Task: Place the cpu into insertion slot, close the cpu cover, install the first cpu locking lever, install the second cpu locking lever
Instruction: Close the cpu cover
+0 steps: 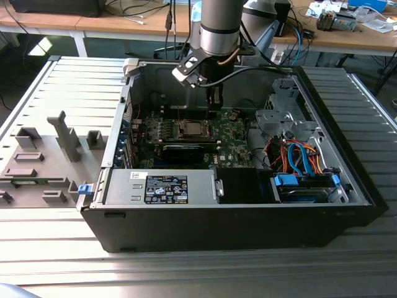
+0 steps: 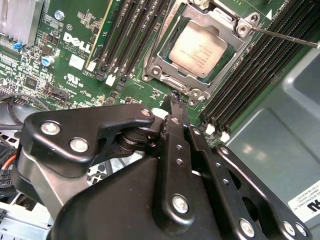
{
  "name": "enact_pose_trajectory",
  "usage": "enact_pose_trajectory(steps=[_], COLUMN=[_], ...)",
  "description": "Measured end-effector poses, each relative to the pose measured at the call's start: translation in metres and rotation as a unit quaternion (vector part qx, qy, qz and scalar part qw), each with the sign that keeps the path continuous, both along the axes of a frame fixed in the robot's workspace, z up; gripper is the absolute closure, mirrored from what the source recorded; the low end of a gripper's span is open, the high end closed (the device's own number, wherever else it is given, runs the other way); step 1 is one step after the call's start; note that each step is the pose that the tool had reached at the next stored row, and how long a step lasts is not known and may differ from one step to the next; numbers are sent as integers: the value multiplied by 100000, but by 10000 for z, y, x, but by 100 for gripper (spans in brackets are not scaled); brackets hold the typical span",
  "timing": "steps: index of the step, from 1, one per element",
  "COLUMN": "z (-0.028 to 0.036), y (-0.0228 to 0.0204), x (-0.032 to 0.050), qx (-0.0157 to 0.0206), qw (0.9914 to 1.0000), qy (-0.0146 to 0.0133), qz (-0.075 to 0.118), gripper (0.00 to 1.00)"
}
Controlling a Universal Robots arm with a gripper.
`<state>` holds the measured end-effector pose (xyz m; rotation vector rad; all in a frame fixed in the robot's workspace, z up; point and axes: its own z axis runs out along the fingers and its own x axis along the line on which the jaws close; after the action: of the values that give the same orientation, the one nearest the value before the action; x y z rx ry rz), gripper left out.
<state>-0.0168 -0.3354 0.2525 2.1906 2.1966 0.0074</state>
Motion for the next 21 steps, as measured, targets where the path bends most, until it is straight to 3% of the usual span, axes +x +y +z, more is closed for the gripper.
enact_pose_trajectory(steps=[21], z=[-7], y=[0], x=[-74], qx=[304], qw=[100000], qy=[1], qz=[1], gripper=[89])
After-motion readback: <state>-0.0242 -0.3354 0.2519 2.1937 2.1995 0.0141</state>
